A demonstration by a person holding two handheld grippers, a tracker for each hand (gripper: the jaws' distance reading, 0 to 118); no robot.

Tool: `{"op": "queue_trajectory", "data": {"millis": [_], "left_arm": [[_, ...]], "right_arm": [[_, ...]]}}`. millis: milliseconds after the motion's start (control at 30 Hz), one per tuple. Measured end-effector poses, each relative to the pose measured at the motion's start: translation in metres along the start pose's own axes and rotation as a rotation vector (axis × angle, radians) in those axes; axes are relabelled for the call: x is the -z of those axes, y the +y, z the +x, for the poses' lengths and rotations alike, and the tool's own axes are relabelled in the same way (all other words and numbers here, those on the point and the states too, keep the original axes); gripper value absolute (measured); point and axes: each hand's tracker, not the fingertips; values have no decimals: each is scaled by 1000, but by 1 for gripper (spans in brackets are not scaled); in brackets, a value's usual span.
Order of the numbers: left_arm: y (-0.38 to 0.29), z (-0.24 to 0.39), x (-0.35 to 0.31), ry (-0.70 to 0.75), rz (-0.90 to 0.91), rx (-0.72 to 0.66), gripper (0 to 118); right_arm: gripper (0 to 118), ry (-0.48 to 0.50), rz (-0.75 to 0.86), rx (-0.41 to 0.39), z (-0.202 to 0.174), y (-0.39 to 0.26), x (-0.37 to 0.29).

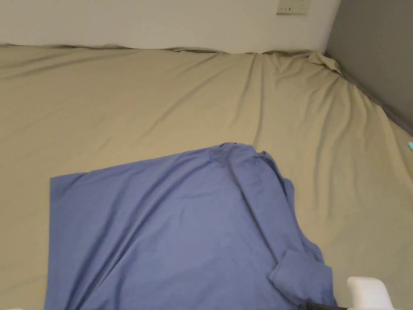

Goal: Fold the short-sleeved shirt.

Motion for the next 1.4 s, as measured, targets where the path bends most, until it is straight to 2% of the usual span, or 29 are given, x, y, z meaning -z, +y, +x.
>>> {"op": "queue_trajectory", "data": {"millis": [67, 100, 133, 167, 233, 400, 500, 567, 767, 933, 1100, 1233, 1267, 1300, 1333, 1367, 1400], "left_arm": [[-1, 0, 2, 5, -5, 3, 5], [-2, 0, 3, 5, -7, 0, 5], [-2, -1, 4, 1, -12, -8, 5], [-3, 0, 4, 1, -13, -14, 5], [-6, 1, 2, 5, 2, -17, 5], [5, 7, -18, 5, 58, -28, 5], [33, 11, -32, 1, 103, -26, 5], [58, 11, -31, -2, 133, -11, 5], [153, 14, 27, 40, 117, 95, 5], [201, 5, 102, 63, 23, 69, 5], [208, 1, 135, 81, -46, 50, 5], [203, 0, 137, 75, -61, 43, 5], [201, -2, 136, 68, -62, 16, 8], [199, -3, 134, 82, -67, -2, 22], [197, -4, 131, 100, -72, 1, 67], [193, -6, 126, 98, -73, 2, 93], [192, -15, 118, 86, -33, 0, 93]], "right_arm": [[77, 7, -35, -1, -3, 0, 22], [77, 4, -70, -4, -4, 2, 31], [31, 26, -70, 5, -3, 2, 34], [25, 7, -35, 7, -8, -1, 28], [21, 16, -3, -11, -9, 1, 15], [20, 26, 124, 11, -15, 12, -22], [20, 52, 209, 42, -23, 40, -38], [20, 56, 214, 30, -27, 66, -35], [19, 41, 240, 13, -44, 156, 21], [19, 4, 140, -20, -60, 211, 98], [19, -23, 50, -80, -68, 215, 145], [19, -9, 57, -83, -63, 209, 150], [20, 4, 66, -66, -60, 208, 148], [35, 9, 58, -52, -58, 208, 146], [86, 31, 37, -31, -55, 207, 144], [113, 42, 34, -29, -54, 203, 138], [118, 51, 67, -31, -53, 198, 126]]}}
